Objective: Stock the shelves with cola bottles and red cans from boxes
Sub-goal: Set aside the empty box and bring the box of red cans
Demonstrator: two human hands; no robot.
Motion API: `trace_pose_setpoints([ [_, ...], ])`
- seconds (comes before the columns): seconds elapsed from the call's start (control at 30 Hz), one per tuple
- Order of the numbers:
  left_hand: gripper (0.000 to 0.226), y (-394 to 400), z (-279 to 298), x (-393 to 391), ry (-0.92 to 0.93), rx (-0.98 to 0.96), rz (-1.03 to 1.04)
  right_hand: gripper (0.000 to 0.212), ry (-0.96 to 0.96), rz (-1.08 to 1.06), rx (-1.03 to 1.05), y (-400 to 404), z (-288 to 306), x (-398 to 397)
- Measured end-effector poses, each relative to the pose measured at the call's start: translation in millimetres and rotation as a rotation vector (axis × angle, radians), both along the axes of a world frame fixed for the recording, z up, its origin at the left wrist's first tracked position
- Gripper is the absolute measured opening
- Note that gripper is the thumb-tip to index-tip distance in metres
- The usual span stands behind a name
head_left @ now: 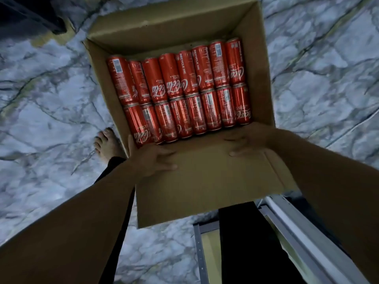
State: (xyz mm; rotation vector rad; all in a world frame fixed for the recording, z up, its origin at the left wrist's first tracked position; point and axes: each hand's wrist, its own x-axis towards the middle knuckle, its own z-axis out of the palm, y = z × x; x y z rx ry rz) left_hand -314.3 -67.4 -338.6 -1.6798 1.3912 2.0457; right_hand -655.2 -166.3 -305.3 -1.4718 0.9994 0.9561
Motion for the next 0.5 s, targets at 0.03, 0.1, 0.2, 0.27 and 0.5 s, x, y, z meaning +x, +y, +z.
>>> trace_pose_setpoints([
  [0.03,0.070,3,-2,-3,-0.033,-0.012,0.046,0.066,-0.028,-0.080,-0.086,7,-10,-7],
  [0.1,0.054,18,-22,-4,-0.111,-0.184,-0.024,0.053,-0.057,-0.153,-0.304,19,-22,-16],
  [0.2,0.032,26,-40,0,-0.223,-0.422,-0.128,0.042,-0.125,-0.129,-0.528,36,-32,-18],
  [0.27,0.035,20,-31,-3,-0.222,-0.502,-0.190,0.037,-0.162,-0.120,-0.575,39,-41,-21],
  [0.5,0.077,-27,-6,27,-0.647,-0.789,-0.194,0.073,0.015,-0.049,-0.999,7,-33,-37],
])
